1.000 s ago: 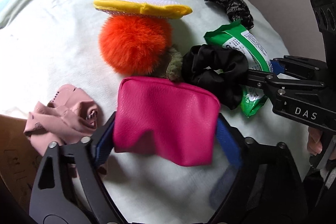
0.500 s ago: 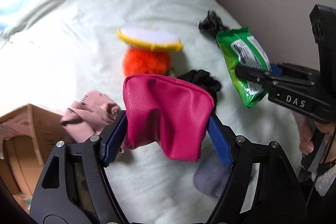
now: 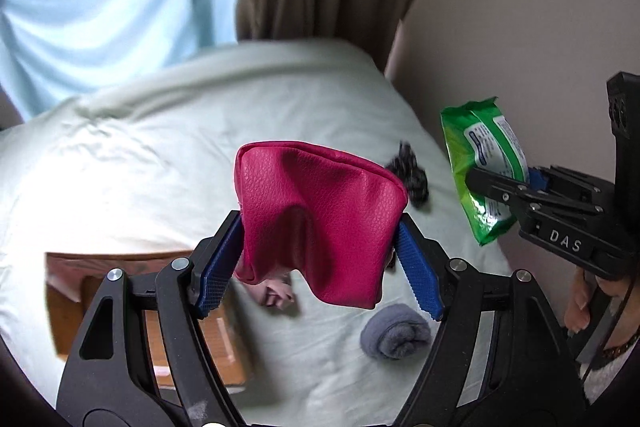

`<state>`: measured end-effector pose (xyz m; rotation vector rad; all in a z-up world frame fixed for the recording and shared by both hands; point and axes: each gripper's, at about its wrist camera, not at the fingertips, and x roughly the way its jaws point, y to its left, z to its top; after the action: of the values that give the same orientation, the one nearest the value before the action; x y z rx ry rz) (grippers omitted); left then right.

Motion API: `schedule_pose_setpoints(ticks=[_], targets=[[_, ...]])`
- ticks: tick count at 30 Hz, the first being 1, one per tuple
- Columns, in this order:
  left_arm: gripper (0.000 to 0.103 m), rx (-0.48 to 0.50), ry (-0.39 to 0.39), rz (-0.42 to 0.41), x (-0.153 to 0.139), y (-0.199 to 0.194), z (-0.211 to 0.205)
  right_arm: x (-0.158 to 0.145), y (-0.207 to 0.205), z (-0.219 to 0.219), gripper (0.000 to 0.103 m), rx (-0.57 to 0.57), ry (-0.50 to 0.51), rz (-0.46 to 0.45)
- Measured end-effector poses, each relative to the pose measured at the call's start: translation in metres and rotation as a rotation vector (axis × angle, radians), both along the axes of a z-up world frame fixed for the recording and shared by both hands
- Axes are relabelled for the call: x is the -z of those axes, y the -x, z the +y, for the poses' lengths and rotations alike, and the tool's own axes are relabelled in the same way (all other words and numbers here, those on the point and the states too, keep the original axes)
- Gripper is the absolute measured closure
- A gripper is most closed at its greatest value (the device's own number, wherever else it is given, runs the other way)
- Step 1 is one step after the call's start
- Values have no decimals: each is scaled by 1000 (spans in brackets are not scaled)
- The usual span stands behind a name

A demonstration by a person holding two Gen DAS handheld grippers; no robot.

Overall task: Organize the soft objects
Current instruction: 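Grasp and lift the pink pouch with the left tool while the right tool lifts the wipes, then lower both held items into the cardboard box and open both tools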

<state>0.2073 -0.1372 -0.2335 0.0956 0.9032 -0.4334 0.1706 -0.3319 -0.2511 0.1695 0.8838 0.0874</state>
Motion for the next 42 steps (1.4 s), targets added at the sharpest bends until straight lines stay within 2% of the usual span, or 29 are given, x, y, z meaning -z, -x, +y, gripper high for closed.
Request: schedule_pose_setpoints(ticks=[5, 10, 15, 19, 25, 32, 42], targets=[[31, -63, 36, -56, -48, 8, 26, -53, 9, 42, 71, -50, 17, -46], [31, -142, 66, -85, -80, 19, 71, -78, 14, 94, 71, -111, 0, -45], [31, -219, 64, -78, -94, 24, 129, -88, 16, 148, 71, -156, -21, -41], [31, -251, 39, -52, -88, 21, 175, -88, 12, 191, 71, -161, -40, -25], [31, -272, -2, 6, -56, 6, 235, -62, -8, 252, 71, -131, -69, 54], [31, -239, -46, 112, 4, -23, 283, -8, -34, 302, 71, -48, -99, 190], [31, -172, -93, 288, 105, -62, 294, 91, -74, 316, 71, 41, -116, 431]])
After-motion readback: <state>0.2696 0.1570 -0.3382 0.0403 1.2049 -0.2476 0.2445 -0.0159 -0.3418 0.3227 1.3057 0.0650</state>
